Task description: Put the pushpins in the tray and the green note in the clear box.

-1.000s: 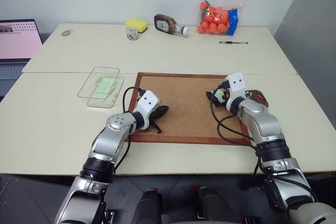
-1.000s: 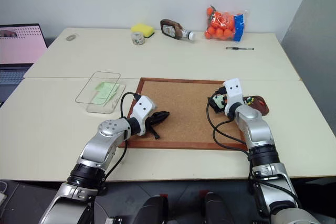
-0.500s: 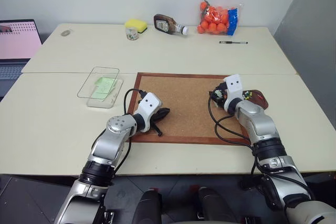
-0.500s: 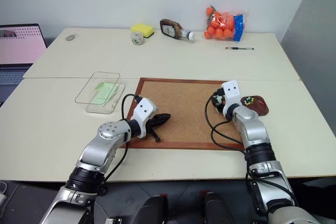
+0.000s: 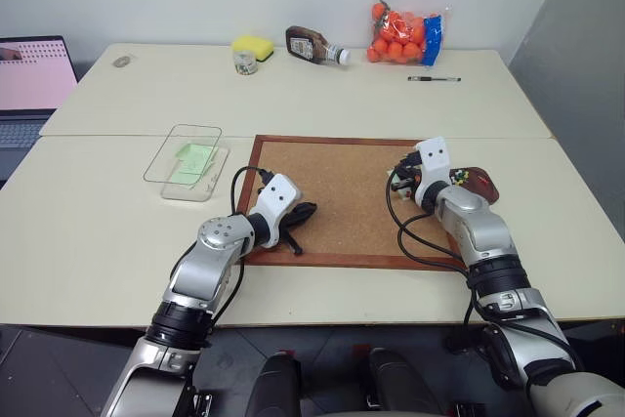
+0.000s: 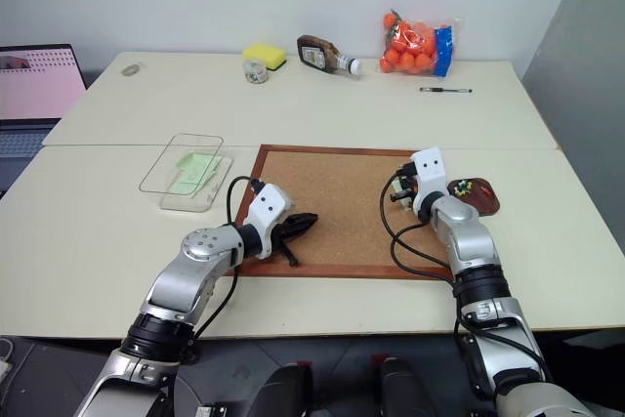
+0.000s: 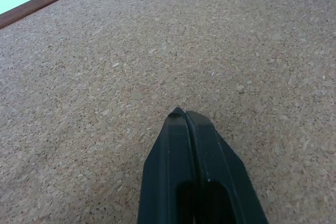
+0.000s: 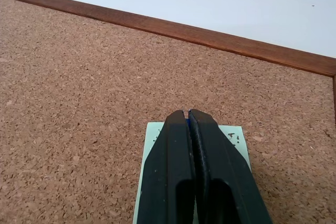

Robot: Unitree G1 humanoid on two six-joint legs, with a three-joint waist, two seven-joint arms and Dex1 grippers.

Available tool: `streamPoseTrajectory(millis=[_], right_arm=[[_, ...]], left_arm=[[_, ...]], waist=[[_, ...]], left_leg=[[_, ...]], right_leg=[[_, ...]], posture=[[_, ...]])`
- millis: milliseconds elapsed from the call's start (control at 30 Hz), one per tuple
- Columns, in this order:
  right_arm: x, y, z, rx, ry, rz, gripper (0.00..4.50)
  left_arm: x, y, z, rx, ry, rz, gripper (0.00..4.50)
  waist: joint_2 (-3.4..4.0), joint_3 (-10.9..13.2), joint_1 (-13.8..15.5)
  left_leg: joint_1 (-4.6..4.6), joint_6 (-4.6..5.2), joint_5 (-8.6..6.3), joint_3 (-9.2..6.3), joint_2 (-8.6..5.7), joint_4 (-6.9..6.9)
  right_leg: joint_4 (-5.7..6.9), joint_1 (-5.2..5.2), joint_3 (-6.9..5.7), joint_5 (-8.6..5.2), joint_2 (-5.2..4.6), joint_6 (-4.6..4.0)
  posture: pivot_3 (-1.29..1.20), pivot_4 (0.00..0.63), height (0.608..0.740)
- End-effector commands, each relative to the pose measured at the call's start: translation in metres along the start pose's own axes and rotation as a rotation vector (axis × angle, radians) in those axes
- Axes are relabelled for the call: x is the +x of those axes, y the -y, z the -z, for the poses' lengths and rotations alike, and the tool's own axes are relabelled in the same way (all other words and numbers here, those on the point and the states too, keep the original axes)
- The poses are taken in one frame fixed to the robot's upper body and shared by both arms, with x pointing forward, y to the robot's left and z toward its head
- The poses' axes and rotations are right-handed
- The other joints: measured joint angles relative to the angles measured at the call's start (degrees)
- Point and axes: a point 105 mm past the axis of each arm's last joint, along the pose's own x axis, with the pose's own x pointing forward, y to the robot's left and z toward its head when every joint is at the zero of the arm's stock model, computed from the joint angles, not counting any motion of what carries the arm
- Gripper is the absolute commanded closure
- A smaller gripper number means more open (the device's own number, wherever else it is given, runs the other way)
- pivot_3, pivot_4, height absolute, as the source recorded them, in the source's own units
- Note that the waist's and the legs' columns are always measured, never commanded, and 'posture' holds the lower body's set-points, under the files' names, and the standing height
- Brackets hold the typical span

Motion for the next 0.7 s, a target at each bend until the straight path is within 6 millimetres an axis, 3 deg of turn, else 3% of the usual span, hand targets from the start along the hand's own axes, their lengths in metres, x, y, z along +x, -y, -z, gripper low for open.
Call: streamPoseTrajectory(millis=[33,500,700], right_arm=[[-0.009,0.003,-0.038,0.004,0.144,0.002,4.49],[-0.019,-0.002,-0.048,0.083,0.203,0.002,4.49],[-0.052,0.029,-0.056,0.092,0.246,0.086,4.49]], left_arm=[[0.001,0.01,0.007,0.001,-0.029,0.03,4.5],[0.003,0.011,0.014,-0.005,-0.059,0.033,4.5],[0.001,0.011,0.016,-0.009,-0.059,0.018,4.5]], waist=[[0.01,0.0,0.0],[0.03,0.01,0.01],[0.03,0.01,0.24]], left_leg=[[0.0,0.0,0.0,0.0,0.0,0.0],[0.0,0.0,0.0,0.0,0.0,-0.01],[-0.02,0.0,0.0,-0.01,0.0,-0.01]], right_leg=[[0.0,0.0,0.0,0.0,0.0,0.0],[0.0,0.0,0.01,-0.08,0.0,0.14],[-0.01,0.0,0.0,-0.09,-0.01,0.15]], posture=[[0.0,0.15,0.74],[0.0,0.15,0.74],[0.0,0.15,0.74]])
